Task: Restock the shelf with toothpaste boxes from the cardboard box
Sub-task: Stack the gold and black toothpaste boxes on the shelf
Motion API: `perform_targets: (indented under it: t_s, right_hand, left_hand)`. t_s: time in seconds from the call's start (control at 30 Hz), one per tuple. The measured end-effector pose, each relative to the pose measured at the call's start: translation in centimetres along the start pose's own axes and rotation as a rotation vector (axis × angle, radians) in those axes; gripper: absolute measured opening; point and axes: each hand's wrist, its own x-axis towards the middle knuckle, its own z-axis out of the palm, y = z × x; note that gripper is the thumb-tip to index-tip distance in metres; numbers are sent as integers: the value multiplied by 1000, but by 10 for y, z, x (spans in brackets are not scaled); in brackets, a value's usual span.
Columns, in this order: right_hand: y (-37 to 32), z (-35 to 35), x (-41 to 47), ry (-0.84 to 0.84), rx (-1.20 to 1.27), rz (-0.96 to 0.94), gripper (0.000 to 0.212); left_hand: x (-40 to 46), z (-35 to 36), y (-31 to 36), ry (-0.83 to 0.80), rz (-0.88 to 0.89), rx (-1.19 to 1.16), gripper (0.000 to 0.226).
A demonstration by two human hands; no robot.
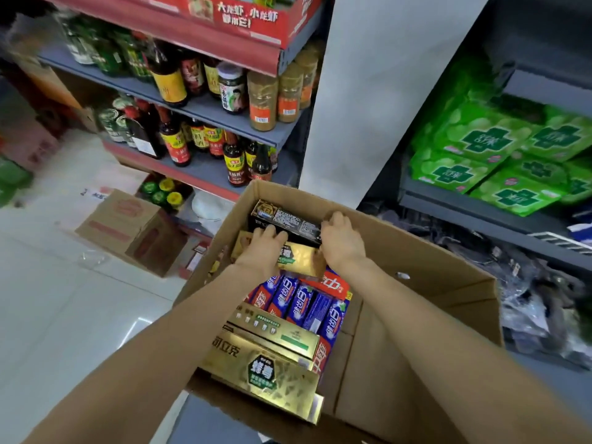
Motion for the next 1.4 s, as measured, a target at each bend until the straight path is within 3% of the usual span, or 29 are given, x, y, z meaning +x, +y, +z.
perform_targets:
  t_s: [0.13, 0.27, 0.43, 0.53, 0.83, 0.93, 1.0, 1.07, 1.13, 1.2, 1.3, 1.4]
  right_hand:
    - [18, -2, 2, -141, 48, 16, 32]
    - [67, -7, -26, -323, 357, 166, 32]
    - [97, -13, -78, -485, 880, 184, 22]
    - [105, -20, -102, -487, 1142, 155, 14]
    - [167, -70, -155, -227, 1498, 42, 39]
    - [204, -91, -172, -146, 1565, 68, 25]
    - [232, -104, -178, -24, 1624, 136, 17]
    - [265, -116, -183, 100, 1611, 156, 60]
    - [304, -125, -189, 183, 1601, 135, 88]
    - [339, -140, -204, 223, 1592, 137, 73]
    - [390, -152, -221, 324, 1526, 134, 38]
    - [430, -168, -229, 501, 1429, 141, 25]
  left_hand:
    - [-12, 0, -5, 39, -16, -171, 68]
    - [-32, -4, -12, 133, -83, -591, 57]
    - [-42, -26, 17, 69, -220, -1093, 48]
    - [-49, -38, 44, 43, -259, -1430, 35]
    - [-57, -67, 167, 3, -71, -1744, 42]
    - [-57, -78, 223, 38, 10, -1736, 48]
    - [-63, -85, 270, 41, 83, -1719, 40]
    - [-66, -91, 318, 93, 136, -1726, 32]
    - [-66, -99, 364, 162, 191, -1680, 60]
    - [-63, -104, 403, 207, 231, -1639, 79]
    - [-57, -111, 452, 258, 257, -1610, 57]
    - [-48, -121, 488, 256, 252, -1613, 60]
